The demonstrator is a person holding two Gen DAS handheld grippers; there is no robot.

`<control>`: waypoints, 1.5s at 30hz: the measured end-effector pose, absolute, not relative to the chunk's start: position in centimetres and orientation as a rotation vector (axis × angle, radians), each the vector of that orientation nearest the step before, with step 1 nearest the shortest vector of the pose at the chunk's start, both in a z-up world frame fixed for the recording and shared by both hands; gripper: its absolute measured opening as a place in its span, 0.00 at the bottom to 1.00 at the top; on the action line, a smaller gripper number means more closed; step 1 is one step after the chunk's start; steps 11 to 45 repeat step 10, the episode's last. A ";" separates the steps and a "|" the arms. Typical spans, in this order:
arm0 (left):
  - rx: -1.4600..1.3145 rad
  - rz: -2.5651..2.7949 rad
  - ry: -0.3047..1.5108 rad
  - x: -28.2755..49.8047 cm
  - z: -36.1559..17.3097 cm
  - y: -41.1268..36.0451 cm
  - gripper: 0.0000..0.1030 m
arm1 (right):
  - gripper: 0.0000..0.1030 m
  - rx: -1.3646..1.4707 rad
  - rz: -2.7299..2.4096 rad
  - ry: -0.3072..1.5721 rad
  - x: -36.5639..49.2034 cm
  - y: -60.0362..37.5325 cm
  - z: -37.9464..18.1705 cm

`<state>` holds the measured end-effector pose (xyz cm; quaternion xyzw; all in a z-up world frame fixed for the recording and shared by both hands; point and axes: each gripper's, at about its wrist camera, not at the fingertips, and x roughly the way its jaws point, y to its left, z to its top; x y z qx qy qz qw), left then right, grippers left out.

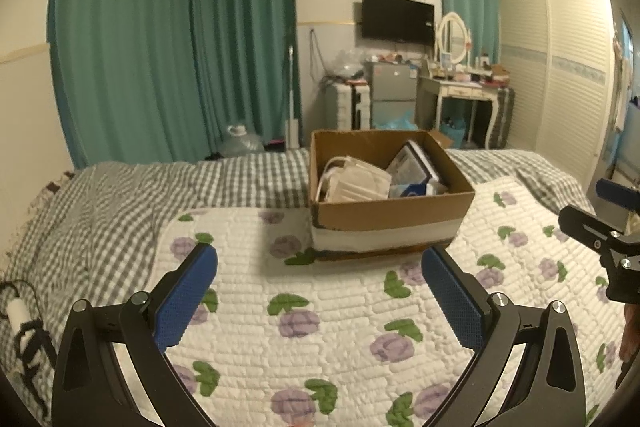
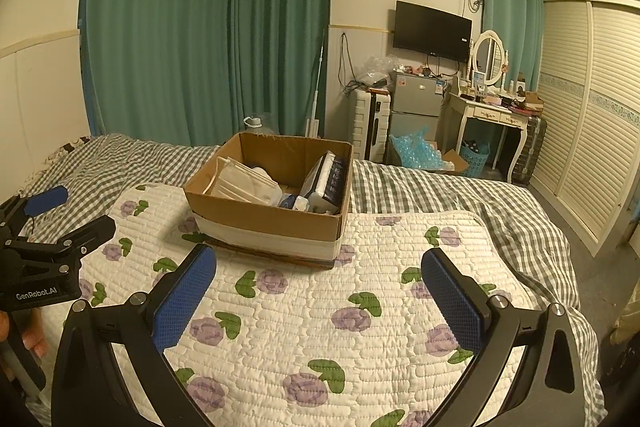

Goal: Organize soft objects

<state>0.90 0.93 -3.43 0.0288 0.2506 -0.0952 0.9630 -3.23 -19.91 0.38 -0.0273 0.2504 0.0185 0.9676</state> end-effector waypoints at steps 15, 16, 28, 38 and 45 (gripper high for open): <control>0.076 -0.197 0.518 1.0 -3.4 0.7 1.00 | 1.00 -0.047 0.043 0.513 -3.2 -19.8 0.3; 0.076 -0.197 0.518 1.0 -3.4 0.7 1.00 | 1.00 -0.047 0.043 0.513 -3.2 -19.8 0.3; 0.076 -0.197 0.518 1.0 -3.4 0.7 1.00 | 1.00 -0.047 0.043 0.513 -3.2 -19.8 0.3; 0.076 -0.197 0.518 1.0 -3.4 0.7 1.00 | 1.00 -0.047 0.043 0.513 -3.2 -19.8 0.3; 0.076 -0.197 0.518 1.0 -3.4 0.7 1.00 | 1.00 -0.047 0.043 0.513 -3.2 -19.8 0.3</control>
